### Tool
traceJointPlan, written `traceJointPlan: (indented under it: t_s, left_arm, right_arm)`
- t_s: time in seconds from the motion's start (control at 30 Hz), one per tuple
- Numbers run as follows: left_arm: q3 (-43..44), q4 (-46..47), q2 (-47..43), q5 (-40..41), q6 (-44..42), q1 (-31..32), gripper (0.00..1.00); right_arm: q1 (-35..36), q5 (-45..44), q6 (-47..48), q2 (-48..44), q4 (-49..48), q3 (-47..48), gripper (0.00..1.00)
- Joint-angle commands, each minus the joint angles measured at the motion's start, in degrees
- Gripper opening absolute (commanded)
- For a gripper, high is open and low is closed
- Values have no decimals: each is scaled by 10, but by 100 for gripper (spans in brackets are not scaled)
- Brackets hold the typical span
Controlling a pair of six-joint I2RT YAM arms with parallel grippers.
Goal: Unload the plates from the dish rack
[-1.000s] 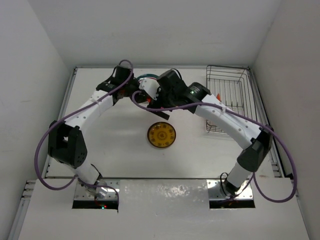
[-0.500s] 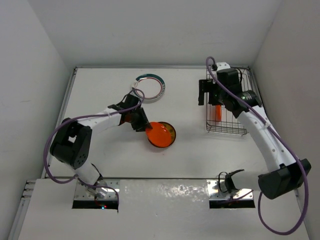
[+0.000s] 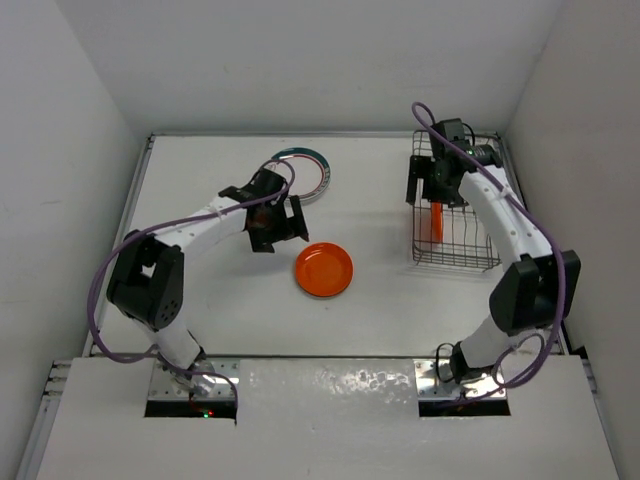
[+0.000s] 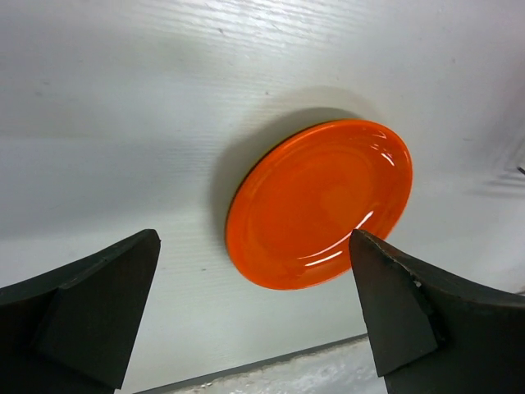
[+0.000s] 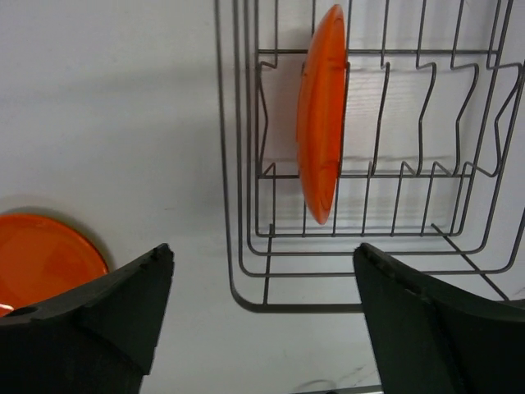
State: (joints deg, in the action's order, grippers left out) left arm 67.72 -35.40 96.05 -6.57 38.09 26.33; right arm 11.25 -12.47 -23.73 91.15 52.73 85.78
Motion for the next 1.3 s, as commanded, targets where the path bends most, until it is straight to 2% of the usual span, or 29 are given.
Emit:
traceJointPlan:
  t_s: [0.0,0.07,0.13,0.3,0.43,0.5,0.57,0.63,0.67,0.8,1.07,1.27]
  left_arm:
    - [45,-63,-14,63,-43,4,97]
    - [52,-70,-27,81,-56,3,97]
    - [56,-76,-35,81,-63,4,97]
    - [39,-75,-36,69,-75,4,97]
    - [31,-74,-31,55,-79,4,97]
    - [35,-75,-27,53,-82,3,97]
    - [44,-78,-23,52,-86,4,97]
    - [52,-82,-16,51,-88,4,97]
    - [58,-85,-13,50,-88,4,97]
    - [69,-87,-9,48,-90,3,97]
    - [92,-95,-5,48,-92,2,97]
    - [105,-102,-7,50,-93,-3,97]
  right_arm:
    - [-24,-12,13,32,-3,31,84]
    - [-37,-7,20,49,-10,28,74]
    - [-63,41,21,49,-47,1,62]
    - [-95,123,66,61,-111,-32,55]
    - [-98,138,125,75,-118,-32,52]
    - [-98,146,141,83,-120,-33,44]
    - [-98,162,161,88,-120,-35,42]
    - [-98,183,183,93,-126,-40,30]
    - [-98,191,190,97,-126,-40,15]
    - [-98,199,220,100,-123,-40,2]
    - [-98,275,290,114,-110,-13,0]
    - [-98,242,293,121,-83,34,0]
